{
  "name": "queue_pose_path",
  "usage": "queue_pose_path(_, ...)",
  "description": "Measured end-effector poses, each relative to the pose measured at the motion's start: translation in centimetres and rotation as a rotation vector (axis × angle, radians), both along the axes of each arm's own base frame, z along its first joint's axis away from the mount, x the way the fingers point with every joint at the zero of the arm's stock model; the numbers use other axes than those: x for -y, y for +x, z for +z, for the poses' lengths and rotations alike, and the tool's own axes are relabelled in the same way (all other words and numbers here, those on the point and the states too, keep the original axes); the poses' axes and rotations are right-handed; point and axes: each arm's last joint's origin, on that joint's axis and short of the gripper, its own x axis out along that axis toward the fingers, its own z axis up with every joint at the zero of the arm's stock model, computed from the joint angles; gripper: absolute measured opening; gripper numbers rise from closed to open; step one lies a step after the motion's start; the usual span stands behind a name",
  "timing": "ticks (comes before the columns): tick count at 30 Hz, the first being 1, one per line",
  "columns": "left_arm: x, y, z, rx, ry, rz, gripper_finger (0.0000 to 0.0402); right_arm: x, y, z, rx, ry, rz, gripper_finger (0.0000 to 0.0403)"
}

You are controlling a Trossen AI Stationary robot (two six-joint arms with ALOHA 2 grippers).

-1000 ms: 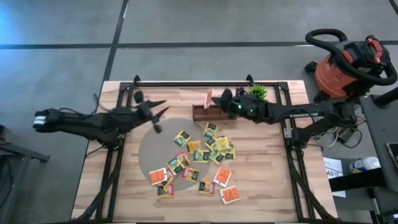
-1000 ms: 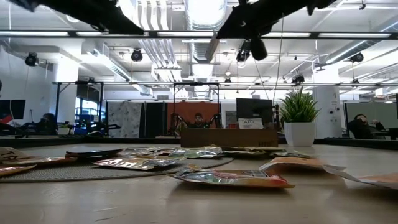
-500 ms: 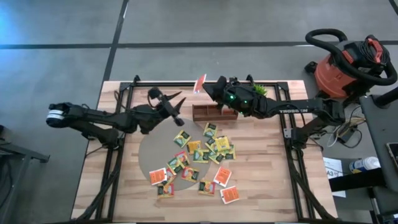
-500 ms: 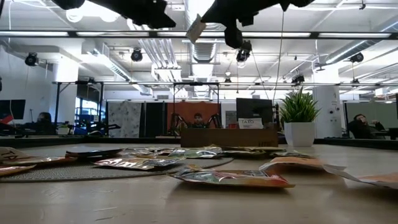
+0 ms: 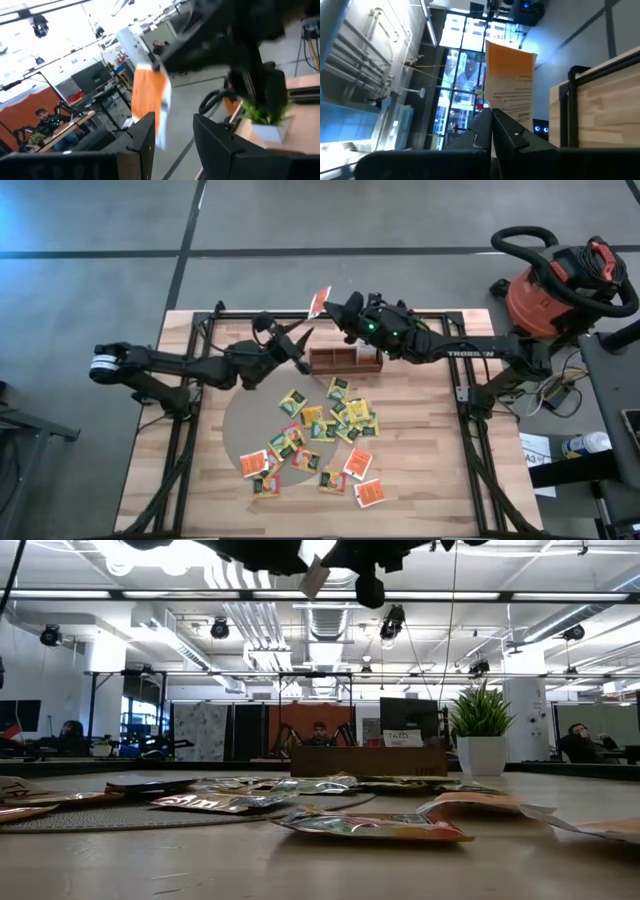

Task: Pick & Place Tea
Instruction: Put the orange tea sachet into the right compartment of the wooden organizer

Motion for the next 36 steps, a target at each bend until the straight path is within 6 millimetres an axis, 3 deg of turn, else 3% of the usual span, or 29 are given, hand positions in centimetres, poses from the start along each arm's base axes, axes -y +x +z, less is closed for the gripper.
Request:
queue_pose_path(10,-0.9,1.3,-0.1,-0.029,0.008,0.024,0.0129,-0.4,0.0,0.2,0.021,0.008,0.027,0.0009)
queue_pose_path(19,-1.4,1.1,0.1,-0.059,0.038,0.105,0.0124,-0.7,0.1,-0.1,0.001,0.008,0.054,0.0009)
queue_pose_path(23,-1.5,1.0,0.1,-0.074,0.049,0.109,0.0095,-0.7,0.1,-0.5,-0.042,0.017,0.065,0.0009)
queue_pose_path(30,-1.4,1.1,0.0,-0.094,0.061,0.098,0.0011,-0.7,0.1,-1.0,-0.091,0.023,0.072,0.0009)
queue_pose_path(36,-1.3,1.2,-0.5,-0.136,0.039,0.081,0.0002,-0.7,0.0,-1.1,-0.182,-0.092,0.074,0.0020)
